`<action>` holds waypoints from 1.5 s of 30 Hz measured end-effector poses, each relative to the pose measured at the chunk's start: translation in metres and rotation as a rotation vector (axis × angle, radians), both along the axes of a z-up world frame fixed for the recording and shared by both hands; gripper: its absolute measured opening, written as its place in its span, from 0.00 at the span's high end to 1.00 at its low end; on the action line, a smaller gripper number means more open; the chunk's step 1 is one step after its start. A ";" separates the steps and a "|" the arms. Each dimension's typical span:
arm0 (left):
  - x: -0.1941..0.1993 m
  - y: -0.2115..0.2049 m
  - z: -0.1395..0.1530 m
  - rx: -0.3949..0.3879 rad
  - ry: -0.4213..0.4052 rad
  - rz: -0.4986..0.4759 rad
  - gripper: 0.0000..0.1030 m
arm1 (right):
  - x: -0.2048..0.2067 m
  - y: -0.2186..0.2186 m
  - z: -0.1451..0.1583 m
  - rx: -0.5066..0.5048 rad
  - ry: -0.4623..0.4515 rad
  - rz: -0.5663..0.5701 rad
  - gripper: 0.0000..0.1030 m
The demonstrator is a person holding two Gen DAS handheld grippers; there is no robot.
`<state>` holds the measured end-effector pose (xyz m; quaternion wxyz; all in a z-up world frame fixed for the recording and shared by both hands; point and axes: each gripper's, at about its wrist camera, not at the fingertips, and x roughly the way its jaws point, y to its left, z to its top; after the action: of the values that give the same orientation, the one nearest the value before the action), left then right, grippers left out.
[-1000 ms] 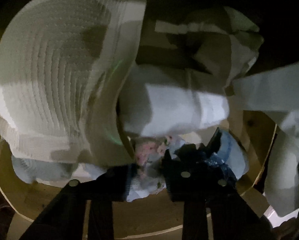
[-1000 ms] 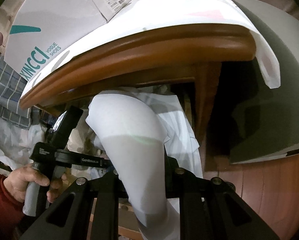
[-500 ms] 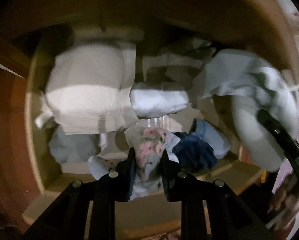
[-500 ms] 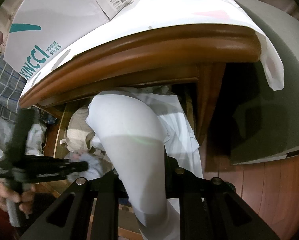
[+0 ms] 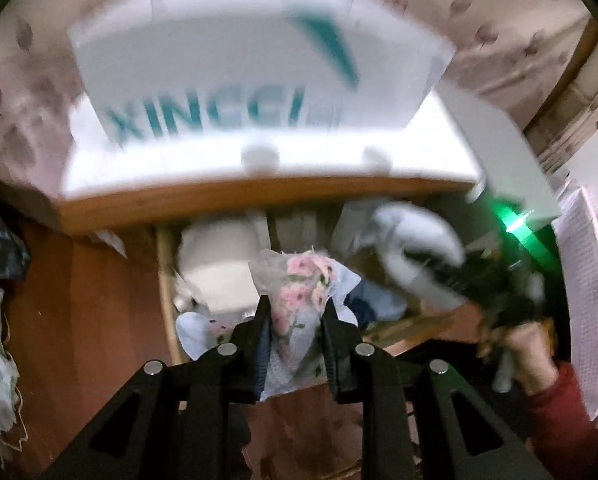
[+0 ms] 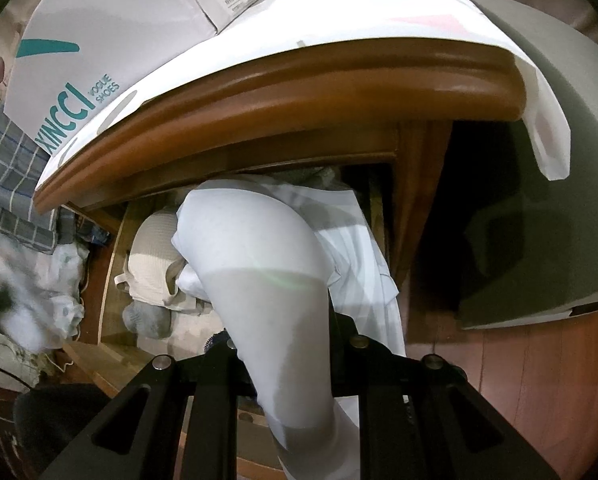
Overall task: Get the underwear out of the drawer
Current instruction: 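Carry the pink floral underwear into the white box and open the left tool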
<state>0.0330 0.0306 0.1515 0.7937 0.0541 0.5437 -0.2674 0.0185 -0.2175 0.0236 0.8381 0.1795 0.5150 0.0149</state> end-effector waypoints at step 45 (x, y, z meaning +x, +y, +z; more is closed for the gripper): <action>0.192 -0.037 0.055 0.234 -0.243 0.183 0.63 | 0.004 0.009 -0.010 -0.061 0.025 -0.015 0.85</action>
<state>0.2254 -0.0063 0.2061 0.8629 0.1282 0.4739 -0.1204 0.0222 -0.2088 0.0136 0.8367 0.1581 0.5243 -0.0093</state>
